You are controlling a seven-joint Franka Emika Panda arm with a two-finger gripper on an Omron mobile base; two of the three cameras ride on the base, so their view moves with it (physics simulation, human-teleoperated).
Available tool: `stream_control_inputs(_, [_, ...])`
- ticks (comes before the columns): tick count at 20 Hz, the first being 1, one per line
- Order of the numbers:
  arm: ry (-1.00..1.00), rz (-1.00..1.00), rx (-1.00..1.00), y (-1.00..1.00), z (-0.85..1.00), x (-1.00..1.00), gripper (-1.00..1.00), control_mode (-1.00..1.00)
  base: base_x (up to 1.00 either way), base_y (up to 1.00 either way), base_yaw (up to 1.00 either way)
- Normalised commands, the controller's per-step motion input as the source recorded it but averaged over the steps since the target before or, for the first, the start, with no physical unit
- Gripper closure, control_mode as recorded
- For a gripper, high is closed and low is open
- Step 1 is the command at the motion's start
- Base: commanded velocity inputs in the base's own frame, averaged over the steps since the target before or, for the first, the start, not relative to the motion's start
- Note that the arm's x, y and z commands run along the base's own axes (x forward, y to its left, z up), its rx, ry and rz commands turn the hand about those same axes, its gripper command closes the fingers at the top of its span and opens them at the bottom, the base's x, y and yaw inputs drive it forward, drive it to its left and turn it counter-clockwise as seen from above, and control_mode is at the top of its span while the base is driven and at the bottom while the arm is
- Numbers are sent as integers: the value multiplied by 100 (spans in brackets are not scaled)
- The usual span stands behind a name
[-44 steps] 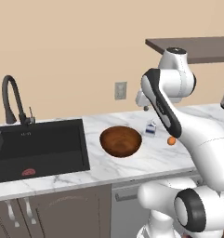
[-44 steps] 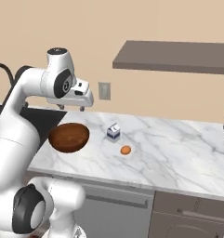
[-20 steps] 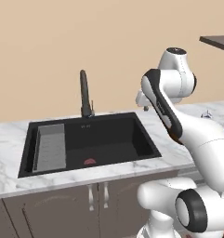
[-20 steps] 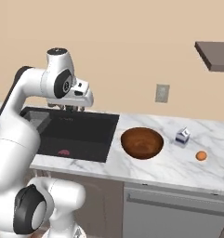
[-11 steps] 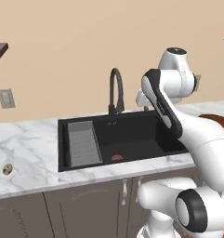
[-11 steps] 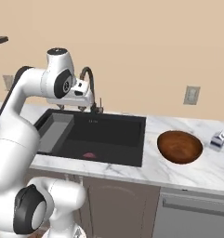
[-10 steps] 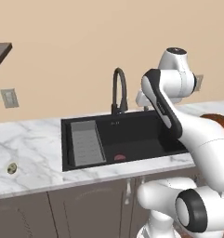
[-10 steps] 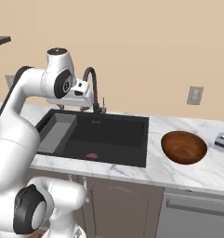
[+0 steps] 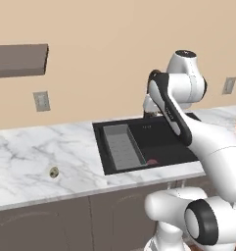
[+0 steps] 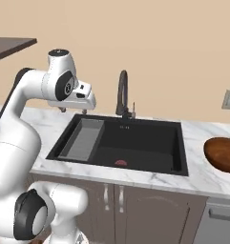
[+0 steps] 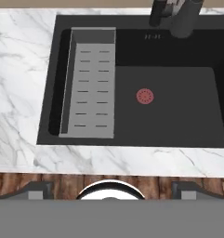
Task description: Gather the eggs and milk located in the vicinity of the sink area and place them right next to the bowl.
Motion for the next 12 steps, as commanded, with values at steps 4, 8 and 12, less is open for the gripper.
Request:
stream_control_inputs(4, [0, 0, 0, 0, 0, 0, -100, 100, 0, 67, -2])
stream_control_inputs(8, [0, 0, 0, 0, 0, 0, -100, 100, 0, 66, -2])
stream_control_inputs(12, [0, 0, 0, 0, 0, 0, -100, 100, 3, 64, -1])
